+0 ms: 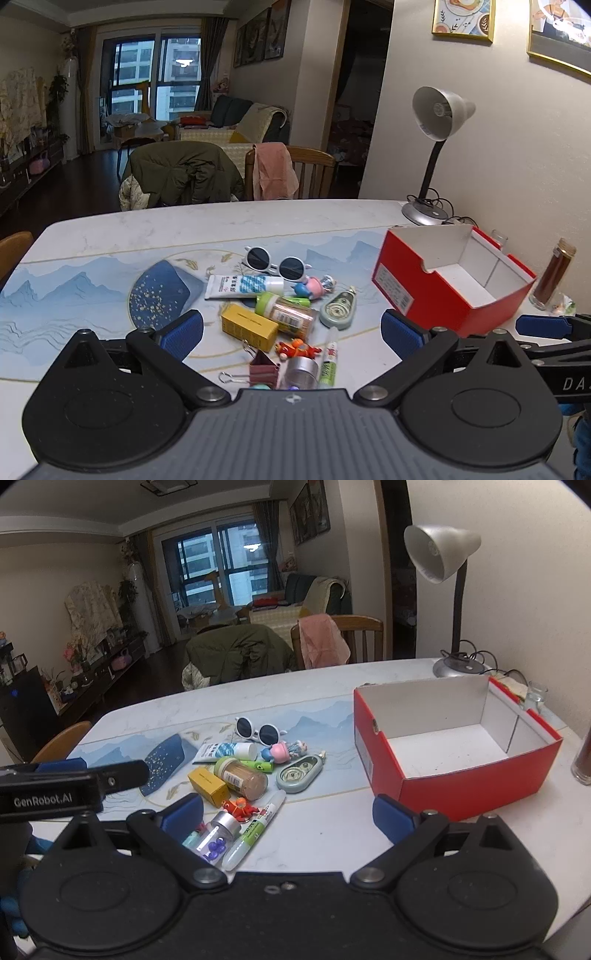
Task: Organize rigid objects
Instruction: 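Move both grippers toward the cluster of small items on the mat, then grasp the pink binder clip with the left gripper while the right grasps the white glue stick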
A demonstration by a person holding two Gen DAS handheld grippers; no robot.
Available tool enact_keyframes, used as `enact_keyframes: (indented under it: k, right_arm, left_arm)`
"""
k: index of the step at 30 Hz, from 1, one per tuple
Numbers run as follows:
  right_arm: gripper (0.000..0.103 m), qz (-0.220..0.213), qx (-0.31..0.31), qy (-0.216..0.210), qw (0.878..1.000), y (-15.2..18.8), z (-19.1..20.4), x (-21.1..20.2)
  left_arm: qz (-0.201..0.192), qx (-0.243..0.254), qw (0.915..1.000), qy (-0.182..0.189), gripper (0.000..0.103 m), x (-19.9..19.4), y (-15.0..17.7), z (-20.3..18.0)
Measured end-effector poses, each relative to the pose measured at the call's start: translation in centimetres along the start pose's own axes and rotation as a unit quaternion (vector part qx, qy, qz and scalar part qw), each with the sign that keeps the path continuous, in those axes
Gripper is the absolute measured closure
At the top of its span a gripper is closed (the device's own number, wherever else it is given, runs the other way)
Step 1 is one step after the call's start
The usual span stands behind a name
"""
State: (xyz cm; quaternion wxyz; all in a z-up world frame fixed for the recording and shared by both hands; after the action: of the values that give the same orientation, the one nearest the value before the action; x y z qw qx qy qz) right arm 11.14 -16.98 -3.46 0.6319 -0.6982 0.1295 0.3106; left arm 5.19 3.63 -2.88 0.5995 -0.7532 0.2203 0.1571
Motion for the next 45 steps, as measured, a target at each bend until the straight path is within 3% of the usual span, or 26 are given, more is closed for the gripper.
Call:
enact_keyframes:
  k: [6,16,24,26,30,33,40,45]
  right_arm:
    - [0.007,0.018,-0.012,-0.005,1.0,-0.2,0.3,2.9]
    - [0.018,0.083,-0.05,-0.025,0.995,0.6,2.0,10.3]
    - [0.027,0.129,-0.065,-0.032,0.989,0.5,4.1,16.1]
    - [0.03,0.143,-0.064,-0.03,0.987,0.7,4.3,17.3]
    - [0.04,0.168,-0.07,-0.031,0.983,1.2,4.9,19.0]
    - [0.048,0.186,-0.07,-0.034,0.979,1.5,5.0,19.8]
    - [0.058,0.195,-0.083,-0.034,0.977,1.5,5.9,20.2]
    - [0.076,0.207,-0.07,-0.043,0.975,1.6,5.9,20.0]
  left_arm:
    - [0.001,0.01,0.9998,-0.016,0.0,2.3,1.1,1.9]
    - [0.063,-0.003,0.997,-0.044,0.0,8.1,4.5,4.6]
    - [0.081,0.006,0.9955,-0.049,0.001,11.0,5.2,5.9]
    - [0.093,0.009,0.9943,-0.051,0.01,11.7,5.3,5.9]
    - [0.101,0.009,0.9938,-0.047,0.014,12.5,5.6,6.1]
    - [0.108,0.014,0.9933,-0.039,0.027,12.9,5.7,6.0]
    - [0.123,0.011,0.9921,-0.024,0.048,13.5,6.3,6.1]
    - [0.126,0.014,0.9919,-0.009,0.067,13.5,6.6,5.6]
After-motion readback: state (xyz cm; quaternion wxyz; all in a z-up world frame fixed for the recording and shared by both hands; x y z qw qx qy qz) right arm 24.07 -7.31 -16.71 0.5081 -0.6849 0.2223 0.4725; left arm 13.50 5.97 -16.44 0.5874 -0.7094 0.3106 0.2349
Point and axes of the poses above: each gripper's, at about its wrist camera, not at the fingertips, and x roughly the way its jaws point, z to its left, y to its underside, the point moved 3 cm from there along x, roughly the way its jaws point, and after that the axes turned 13 degrees about y, right-handed, at the moved point
